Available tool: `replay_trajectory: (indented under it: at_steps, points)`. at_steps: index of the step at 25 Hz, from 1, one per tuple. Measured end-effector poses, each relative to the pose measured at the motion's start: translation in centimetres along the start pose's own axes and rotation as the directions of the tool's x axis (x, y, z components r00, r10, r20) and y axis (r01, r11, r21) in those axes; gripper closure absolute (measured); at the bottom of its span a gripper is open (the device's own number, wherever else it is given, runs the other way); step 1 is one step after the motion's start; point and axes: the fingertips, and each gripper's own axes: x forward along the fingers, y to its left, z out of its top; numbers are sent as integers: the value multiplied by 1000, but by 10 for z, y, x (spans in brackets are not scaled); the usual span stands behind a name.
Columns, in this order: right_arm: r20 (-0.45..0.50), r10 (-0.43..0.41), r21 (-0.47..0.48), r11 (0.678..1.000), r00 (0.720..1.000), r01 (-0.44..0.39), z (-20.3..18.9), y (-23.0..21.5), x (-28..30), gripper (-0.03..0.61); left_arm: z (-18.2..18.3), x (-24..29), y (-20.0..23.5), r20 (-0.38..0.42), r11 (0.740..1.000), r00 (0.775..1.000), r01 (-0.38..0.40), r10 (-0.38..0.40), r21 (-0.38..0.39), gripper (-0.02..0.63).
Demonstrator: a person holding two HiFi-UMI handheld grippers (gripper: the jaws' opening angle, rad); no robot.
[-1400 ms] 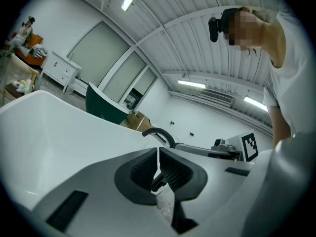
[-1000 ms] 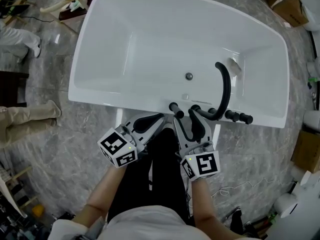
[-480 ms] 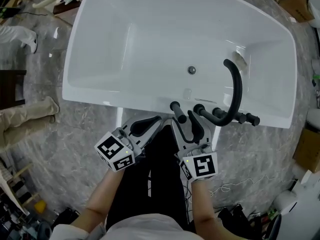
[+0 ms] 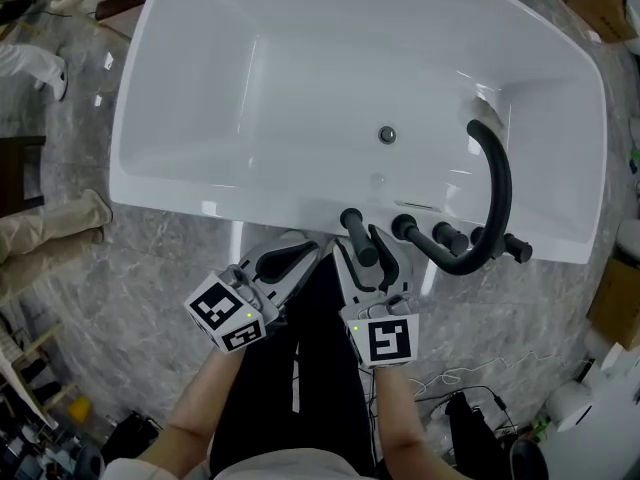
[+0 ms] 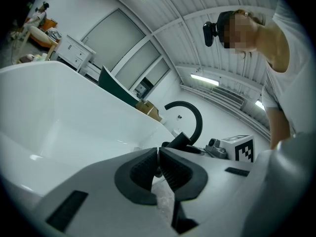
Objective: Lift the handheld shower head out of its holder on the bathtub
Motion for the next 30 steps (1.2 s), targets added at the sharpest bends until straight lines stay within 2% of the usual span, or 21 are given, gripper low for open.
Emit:
replay_trajectory:
  at_steps: [9, 12, 14, 15, 25, 30]
  points:
    - [-18, -39, 59, 997, 999, 40, -25, -10, 26, 377, -25, 5, 20, -1, 998, 1000, -26, 26, -51, 594]
    - [-36, -65, 35, 997, 997, 66, -31, -14, 32, 382, -26, 7, 24, 4, 998, 999, -34, 34, -60, 594]
    - [-45, -83, -6, 997, 996, 82, -31, -16, 34, 437, -24, 7, 25, 9, 997, 999, -38, 39, -64, 594]
    - [-53, -79, -29, 997, 995, 78, -31, -17, 35, 443, -23, 7, 26, 10, 997, 999, -40, 40, -65, 594]
    - [-85, -70, -58, 996, 994, 65, -32, -15, 35, 448, -14, 7, 22, 18, 998, 999, -42, 43, -54, 594]
    - [-70, -76, -46, 996, 995, 73, -26, -15, 32, 448, -10, 6, 18, 23, 998, 999, -41, 42, -48, 594]
